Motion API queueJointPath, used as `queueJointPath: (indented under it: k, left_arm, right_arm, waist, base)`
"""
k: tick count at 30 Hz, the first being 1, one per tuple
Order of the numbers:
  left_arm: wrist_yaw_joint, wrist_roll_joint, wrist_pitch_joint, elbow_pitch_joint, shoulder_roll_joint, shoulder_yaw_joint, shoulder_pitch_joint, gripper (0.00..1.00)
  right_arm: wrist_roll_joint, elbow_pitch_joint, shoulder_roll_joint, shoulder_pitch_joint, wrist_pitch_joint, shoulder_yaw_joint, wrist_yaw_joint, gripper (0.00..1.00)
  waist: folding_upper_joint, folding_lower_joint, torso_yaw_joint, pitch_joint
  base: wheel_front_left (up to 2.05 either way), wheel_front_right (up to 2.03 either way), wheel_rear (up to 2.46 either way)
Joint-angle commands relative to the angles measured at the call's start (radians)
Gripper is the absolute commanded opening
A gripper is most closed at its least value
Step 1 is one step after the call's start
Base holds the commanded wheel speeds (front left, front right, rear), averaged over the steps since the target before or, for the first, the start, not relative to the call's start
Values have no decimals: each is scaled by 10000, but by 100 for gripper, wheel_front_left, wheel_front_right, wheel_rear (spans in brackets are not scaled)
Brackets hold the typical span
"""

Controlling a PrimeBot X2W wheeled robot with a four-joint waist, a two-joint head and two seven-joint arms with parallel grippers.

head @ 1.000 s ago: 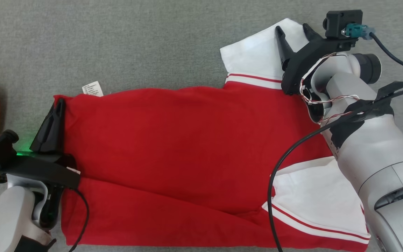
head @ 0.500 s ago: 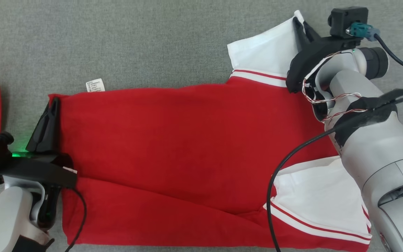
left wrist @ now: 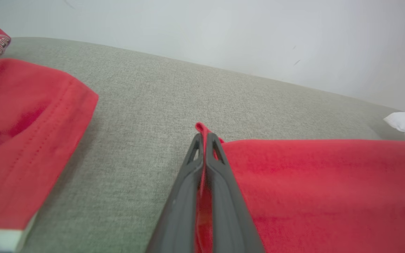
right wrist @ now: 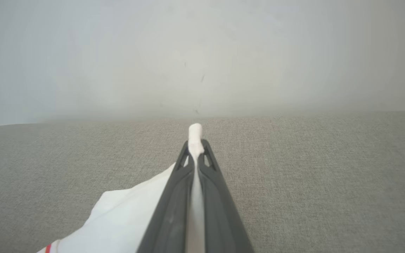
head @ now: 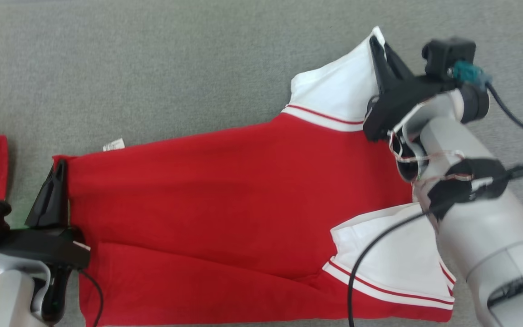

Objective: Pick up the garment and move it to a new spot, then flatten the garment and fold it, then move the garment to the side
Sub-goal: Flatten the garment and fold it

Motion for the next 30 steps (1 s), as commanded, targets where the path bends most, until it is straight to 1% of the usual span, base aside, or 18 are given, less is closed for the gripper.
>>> queueJointPath:
  k: [1, 4, 11, 14, 20, 21, 25, 30]
  left_arm:
    - [26, -37, -53, 18, 100, 55, 200, 0]
    - [44, -85, -71, 32, 150, 124, 405, 0]
    - [145, -141, -74, -6, 220, 187, 783, 0]
    - [175, -162, -71, -23, 239, 195, 920, 0]
    - [201, -217, -89, -61, 209, 196, 1295, 0]
    - [191, -224, -82, -111, 181, 191, 1434, 0]
    - [270, -163, -96, -228, 73, 136, 1734, 0]
    - [228, -152, -111, -318, 15, 157, 2098, 0]
  right_arm:
    - [118, -194, -65, 306, -23, 83, -10, 0]
    - [732, -1328, -299, 1062, -22, 305, -10, 0]
    - [2333, -3946, -1103, 2806, -24, 982, -10, 0]
    - [2891, -4774, -1576, 3445, -25, 1279, -10, 0]
    - [3929, -6165, -2173, 4551, -24, 1895, -9, 0]
    - [4278, -6632, -2409, 4866, -25, 2216, -9, 0]
    - [4960, -7432, -2952, 5337, -25, 2879, -9, 0]
    - [5560, -7721, -3647, 5651, -25, 3633, -9, 0]
  waist:
    - [0, 0, -203, -264]
    - [0, 0, -342, -495]
    - [0, 0, -686, -968]
    - [0, 0, -784, -1163]
    - [0, 0, -871, -1532]
    - [0, 0, -870, -1641]
    - [0, 0, -857, -1837]
    - [0, 0, -814, -2037]
  base:
    - [0, 0, 0]
    - [0, 0, 0]
    - [0, 0, 0]
    - [0, 0, 0]
    - [0, 0, 0]
    - [0, 0, 0]
    - [0, 0, 0]
    - [0, 0, 0]
